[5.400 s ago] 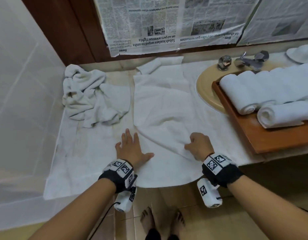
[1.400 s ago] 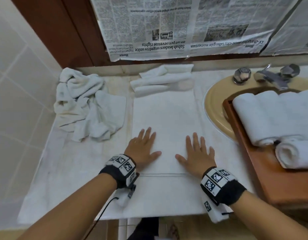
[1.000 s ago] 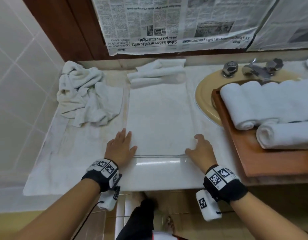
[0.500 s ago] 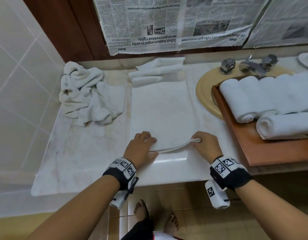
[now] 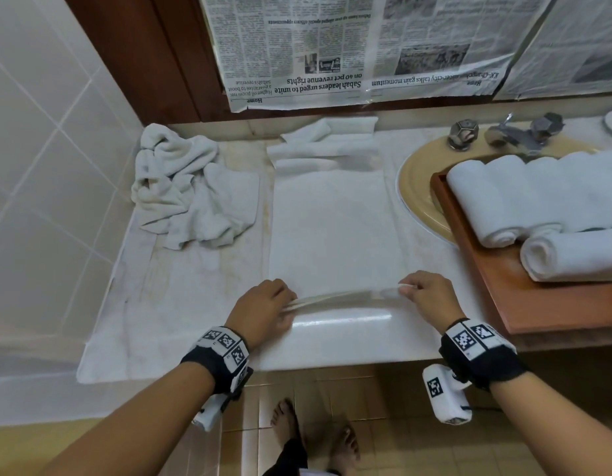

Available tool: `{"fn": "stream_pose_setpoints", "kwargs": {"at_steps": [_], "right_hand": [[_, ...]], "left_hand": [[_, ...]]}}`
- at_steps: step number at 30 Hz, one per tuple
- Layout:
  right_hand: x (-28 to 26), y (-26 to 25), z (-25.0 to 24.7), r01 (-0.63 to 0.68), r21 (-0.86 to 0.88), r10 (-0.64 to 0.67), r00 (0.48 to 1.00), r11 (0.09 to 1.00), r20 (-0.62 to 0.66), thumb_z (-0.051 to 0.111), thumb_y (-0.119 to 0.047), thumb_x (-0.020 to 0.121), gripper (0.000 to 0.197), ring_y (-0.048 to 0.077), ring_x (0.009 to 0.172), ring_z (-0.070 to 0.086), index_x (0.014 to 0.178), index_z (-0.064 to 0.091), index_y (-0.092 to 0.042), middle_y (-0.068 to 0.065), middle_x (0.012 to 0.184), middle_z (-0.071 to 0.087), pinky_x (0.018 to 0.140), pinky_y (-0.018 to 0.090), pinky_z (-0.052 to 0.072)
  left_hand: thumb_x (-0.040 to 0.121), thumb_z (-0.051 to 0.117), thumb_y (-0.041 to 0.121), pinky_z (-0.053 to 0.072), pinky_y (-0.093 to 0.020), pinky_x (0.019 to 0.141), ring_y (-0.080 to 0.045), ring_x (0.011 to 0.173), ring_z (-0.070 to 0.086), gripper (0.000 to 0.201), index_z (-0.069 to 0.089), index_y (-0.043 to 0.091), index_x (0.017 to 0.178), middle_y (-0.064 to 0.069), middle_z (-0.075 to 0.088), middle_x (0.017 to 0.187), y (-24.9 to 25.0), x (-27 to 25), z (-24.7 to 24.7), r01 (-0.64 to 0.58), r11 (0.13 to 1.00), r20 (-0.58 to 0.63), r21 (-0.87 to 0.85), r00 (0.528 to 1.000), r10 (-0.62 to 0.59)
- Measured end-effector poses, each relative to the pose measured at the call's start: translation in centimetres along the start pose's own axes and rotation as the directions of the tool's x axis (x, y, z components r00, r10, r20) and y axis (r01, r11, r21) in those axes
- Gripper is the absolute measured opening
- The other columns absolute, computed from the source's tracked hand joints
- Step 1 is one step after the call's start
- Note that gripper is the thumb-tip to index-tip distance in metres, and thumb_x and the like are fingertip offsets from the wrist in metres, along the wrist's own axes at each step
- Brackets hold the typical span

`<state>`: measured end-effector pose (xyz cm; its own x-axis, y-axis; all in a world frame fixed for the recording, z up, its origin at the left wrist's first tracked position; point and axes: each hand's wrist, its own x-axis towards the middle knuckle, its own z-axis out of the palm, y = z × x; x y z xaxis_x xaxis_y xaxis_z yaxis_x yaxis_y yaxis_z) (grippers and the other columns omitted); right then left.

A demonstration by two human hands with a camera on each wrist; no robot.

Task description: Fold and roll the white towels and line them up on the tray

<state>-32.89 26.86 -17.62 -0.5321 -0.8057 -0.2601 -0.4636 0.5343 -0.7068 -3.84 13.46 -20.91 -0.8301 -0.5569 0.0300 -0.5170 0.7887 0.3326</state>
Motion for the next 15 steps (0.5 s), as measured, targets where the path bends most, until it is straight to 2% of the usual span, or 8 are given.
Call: {"fn": "stream_pose_setpoints", "kwargs": {"at_steps": [2,4,5,7,9,12,14,15], "right_hand": [[0.1,-0.3,-0.1,-0.009,-0.018,0.01,1.0,1.0,0.016,0.063,-0.007,0.089,0.009,0.021,0.09,0.058,0.089,0.072,-0.005,0.007,0.09,0.067,0.08,0.026,0.039],[0.2,-0.5,-0.2,-0.038,-0.054,0.04,0.998,0.998,0.05,0.062,-0.007,0.09,0.01,0.019,0.09,0.057,0.092,0.072,-0.003,0.005,0.09,0.065,0.08,0.025,0.038],[0.2,-0.4,-0.3,-0.051,-0.073,0.056,0.996,0.996,0.067,0.062,-0.006,0.09,0.011,0.018,0.089,0.057,0.092,0.072,-0.003,0.004,0.089,0.064,0.08,0.024,0.039],[0.3,-0.2,-0.6,-0.067,-0.114,0.079,0.991,0.991,0.11,0.062,-0.005,0.09,0.012,0.018,0.087,0.057,0.088,0.073,-0.002,0.004,0.086,0.065,0.075,0.022,0.039],[0.4,0.0,-0.8,-0.08,-0.152,0.103,0.983,0.985,0.15,0.061,-0.004,0.089,0.013,0.018,0.084,0.058,0.085,0.073,-0.002,0.004,0.084,0.065,0.066,0.021,0.039],[0.8,-0.1,-0.2,-0.074,-0.18,0.093,0.99,0.981,0.103,0.059,-0.005,0.089,0.011,0.015,0.081,0.056,0.084,0.069,-0.005,0.001,0.084,0.062,0.059,0.015,0.036],[0.7,-0.2,0.6,-0.025,-0.244,0.032,0.999,0.969,0.028,0.058,-0.003,0.087,0.01,0.016,0.084,0.052,0.083,0.062,-0.011,0.0,0.088,0.057,0.065,0.02,0.038],[0.5,-0.1,1.1,0.03,-0.321,-0.03,1.0,0.947,0.003,0.058,0.0,0.084,0.013,0.016,0.088,0.048,0.083,0.059,-0.013,-0.001,0.089,0.053,0.07,0.022,0.038]], "left_hand": [[0.076,0.068,0.028,0.05,-0.028,0.053,-0.02,0.074,0.062,0.018,0.07,0.018,0.091,0.003,0.062,0.088,-0.3,0.1,-0.2,0.022,1.0,0.013,0.005,1.0,-0.022],[0.086,0.05,0.043,0.049,-0.028,0.062,-0.016,0.08,0.062,0.033,0.072,0.019,0.093,0.005,0.064,0.09,-0.5,0.2,-0.5,0.094,0.994,0.022,-0.062,0.995,-0.092],[0.088,0.048,0.046,0.048,-0.027,0.07,-0.013,0.084,0.061,0.037,0.073,0.02,0.095,0.006,0.065,0.092,-0.5,0.3,-0.9,0.155,0.981,0.053,-0.115,0.987,-0.15],[0.092,0.059,0.036,0.045,-0.026,0.081,-0.011,0.09,0.06,0.025,0.074,0.018,0.099,0.005,0.067,0.096,-0.6,0.4,-1.6,0.272,0.935,0.104,-0.226,0.962,-0.254],[0.091,0.064,0.023,0.046,-0.026,0.087,-0.01,0.092,0.061,0.013,0.074,0.017,0.097,0.006,0.069,0.096,-0.7,0.5,-1.7,0.348,0.887,0.123,-0.302,0.937,-0.326],[0.089,0.067,0.021,0.047,-0.024,0.083,-0.009,0.088,0.061,0.006,0.071,0.018,0.09,0.006,0.069,0.092,-0.9,0.7,-1.2,0.416,0.833,0.123,-0.364,0.908,-0.4],[0.088,0.068,0.02,0.047,-0.025,0.079,-0.01,0.085,0.059,0.005,0.069,0.018,0.092,0.006,0.064,0.091,-0.7,0.8,-0.9,0.395,0.856,0.083,-0.333,0.917,-0.39],[0.087,0.069,0.018,0.049,-0.027,0.076,-0.012,0.084,0.058,0.005,0.069,0.018,0.092,0.005,0.061,0.09,-0.7,0.8,-0.8,0.335,0.899,0.023,-0.282,0.939,-0.342]]}}
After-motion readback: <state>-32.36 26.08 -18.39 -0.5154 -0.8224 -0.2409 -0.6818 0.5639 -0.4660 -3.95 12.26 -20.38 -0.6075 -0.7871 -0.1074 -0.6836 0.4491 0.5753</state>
